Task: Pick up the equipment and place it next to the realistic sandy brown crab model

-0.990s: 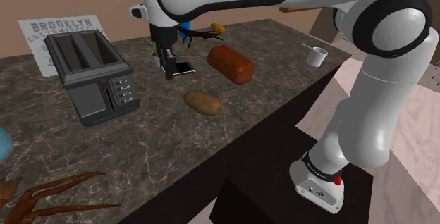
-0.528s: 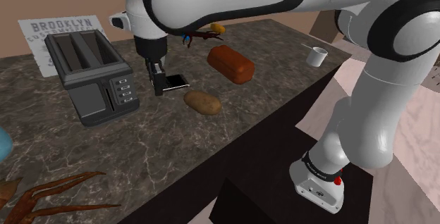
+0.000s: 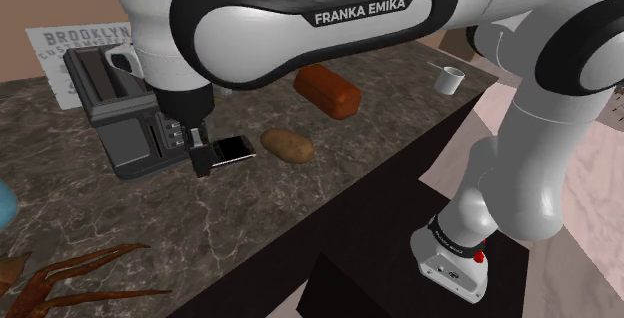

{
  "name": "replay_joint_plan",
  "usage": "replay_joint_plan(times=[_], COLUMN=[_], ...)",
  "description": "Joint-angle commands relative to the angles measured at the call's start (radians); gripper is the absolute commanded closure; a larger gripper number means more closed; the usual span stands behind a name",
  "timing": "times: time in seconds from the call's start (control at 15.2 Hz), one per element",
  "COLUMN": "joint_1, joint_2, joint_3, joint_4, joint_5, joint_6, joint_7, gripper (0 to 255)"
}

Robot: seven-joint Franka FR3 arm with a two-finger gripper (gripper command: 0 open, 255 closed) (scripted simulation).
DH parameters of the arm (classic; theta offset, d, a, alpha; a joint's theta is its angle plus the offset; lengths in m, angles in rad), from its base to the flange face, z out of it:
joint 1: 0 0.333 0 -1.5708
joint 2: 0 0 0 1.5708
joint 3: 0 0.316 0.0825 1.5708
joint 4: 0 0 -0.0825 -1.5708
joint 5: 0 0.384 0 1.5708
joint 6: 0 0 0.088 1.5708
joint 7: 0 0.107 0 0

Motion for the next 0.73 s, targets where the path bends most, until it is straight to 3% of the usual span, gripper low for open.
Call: replay_joint_plan(times=[0.0, 0.53, 0.66], joint_1=[0.03, 0.166, 0.164], joint_2=[0.011, 0.119, 0.119], joint_3=[0.015, 0.062, 0.061], joint_4=[0.02, 0.166, 0.14], joint_5=[-0.007, -0.053, -0.054], joint_6=[-0.011, -0.063, -0.036], joint_7=[0.046, 0.22, 0.221], gripper=[255, 255, 255])
